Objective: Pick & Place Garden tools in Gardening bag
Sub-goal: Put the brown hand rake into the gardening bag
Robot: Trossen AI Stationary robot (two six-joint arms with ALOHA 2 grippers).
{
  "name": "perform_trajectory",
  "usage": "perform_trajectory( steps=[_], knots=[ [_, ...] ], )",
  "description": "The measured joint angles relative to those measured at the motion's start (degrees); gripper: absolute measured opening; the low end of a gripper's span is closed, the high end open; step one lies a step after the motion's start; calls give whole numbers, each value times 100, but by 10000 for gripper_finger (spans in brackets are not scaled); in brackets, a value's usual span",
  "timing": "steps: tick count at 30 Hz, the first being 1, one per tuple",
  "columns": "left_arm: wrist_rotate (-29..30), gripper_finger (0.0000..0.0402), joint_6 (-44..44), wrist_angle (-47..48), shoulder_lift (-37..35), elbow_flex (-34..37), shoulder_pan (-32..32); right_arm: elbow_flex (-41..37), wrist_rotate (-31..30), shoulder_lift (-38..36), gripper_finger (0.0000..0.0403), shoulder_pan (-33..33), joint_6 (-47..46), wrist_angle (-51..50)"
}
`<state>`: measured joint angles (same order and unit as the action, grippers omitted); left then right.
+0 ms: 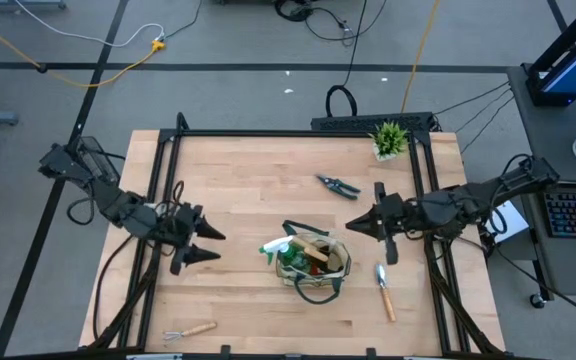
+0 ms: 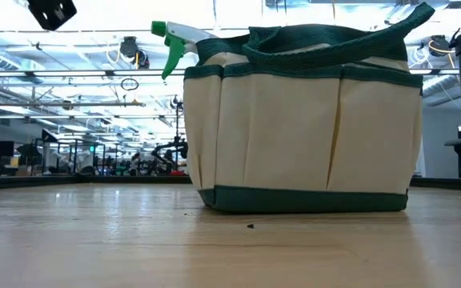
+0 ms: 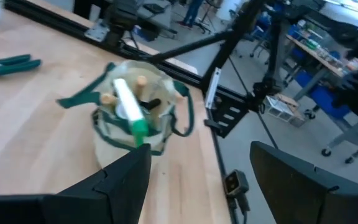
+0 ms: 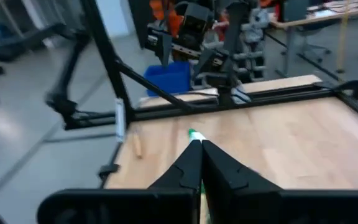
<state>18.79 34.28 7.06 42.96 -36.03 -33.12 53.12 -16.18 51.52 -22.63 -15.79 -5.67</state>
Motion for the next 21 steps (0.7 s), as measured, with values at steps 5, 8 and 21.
perform_trajectory(
  steps=[5, 8, 21],
  knots=[
    [129, 280, 188, 49, 707, -443, -335, -1074, 141, -684, 1, 0, -3, 1188],
    [81, 280, 464, 433, 1273, -880, -485, -1673, 144, -1066, 1, 0, -2, 1813],
    [-1926, 280, 3827, 3952, 3685, -3046, -1104, -3286, 738, -2239, 1, 0, -85, 3311]
  ],
)
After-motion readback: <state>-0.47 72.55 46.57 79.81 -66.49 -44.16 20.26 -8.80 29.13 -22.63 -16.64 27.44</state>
